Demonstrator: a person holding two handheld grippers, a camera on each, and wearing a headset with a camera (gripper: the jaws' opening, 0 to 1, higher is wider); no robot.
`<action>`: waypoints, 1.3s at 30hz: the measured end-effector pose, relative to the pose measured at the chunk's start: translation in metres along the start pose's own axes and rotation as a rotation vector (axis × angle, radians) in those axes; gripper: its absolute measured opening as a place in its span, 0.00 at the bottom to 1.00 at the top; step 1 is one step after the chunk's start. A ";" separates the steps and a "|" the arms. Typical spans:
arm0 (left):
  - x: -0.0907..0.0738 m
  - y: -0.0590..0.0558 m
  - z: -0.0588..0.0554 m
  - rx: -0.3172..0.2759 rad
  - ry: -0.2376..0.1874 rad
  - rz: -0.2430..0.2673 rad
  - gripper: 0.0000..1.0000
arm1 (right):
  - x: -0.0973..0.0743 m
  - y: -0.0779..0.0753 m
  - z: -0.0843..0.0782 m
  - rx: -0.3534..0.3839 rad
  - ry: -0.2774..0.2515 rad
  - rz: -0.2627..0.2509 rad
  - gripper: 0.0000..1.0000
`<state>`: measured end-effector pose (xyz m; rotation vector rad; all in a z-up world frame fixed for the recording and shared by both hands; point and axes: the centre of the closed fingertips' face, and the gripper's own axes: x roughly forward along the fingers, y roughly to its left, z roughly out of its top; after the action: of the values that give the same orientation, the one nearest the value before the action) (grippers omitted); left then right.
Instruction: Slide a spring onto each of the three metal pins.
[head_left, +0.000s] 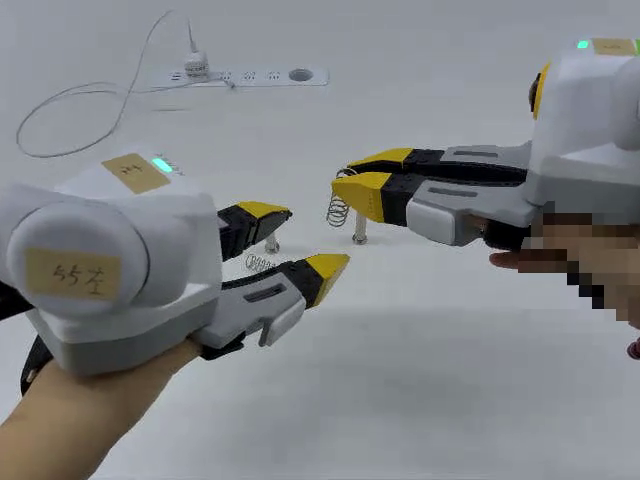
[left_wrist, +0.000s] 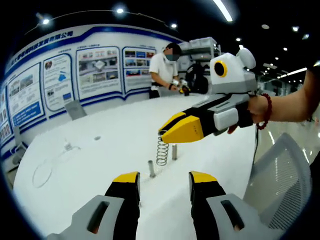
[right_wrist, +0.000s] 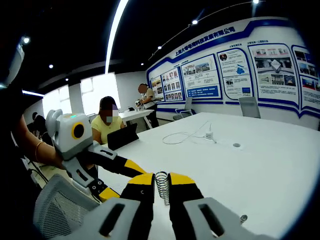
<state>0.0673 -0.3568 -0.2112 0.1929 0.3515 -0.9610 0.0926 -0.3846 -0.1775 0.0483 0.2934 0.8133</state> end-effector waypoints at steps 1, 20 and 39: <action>-0.001 0.000 0.000 -0.007 -0.002 -0.002 0.42 | 0.000 -0.002 0.001 0.002 -0.001 -0.006 0.11; -0.007 0.008 -0.003 -0.071 -0.043 0.032 0.76 | 0.002 -0.044 -0.002 0.015 0.010 -0.124 0.11; -0.010 0.019 -0.008 -0.068 -0.065 0.056 1.00 | 0.022 -0.074 -0.028 0.037 0.068 -0.179 0.11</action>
<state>0.0757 -0.3359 -0.2149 0.1088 0.3164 -0.8963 0.1522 -0.4214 -0.2208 0.0291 0.3717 0.6328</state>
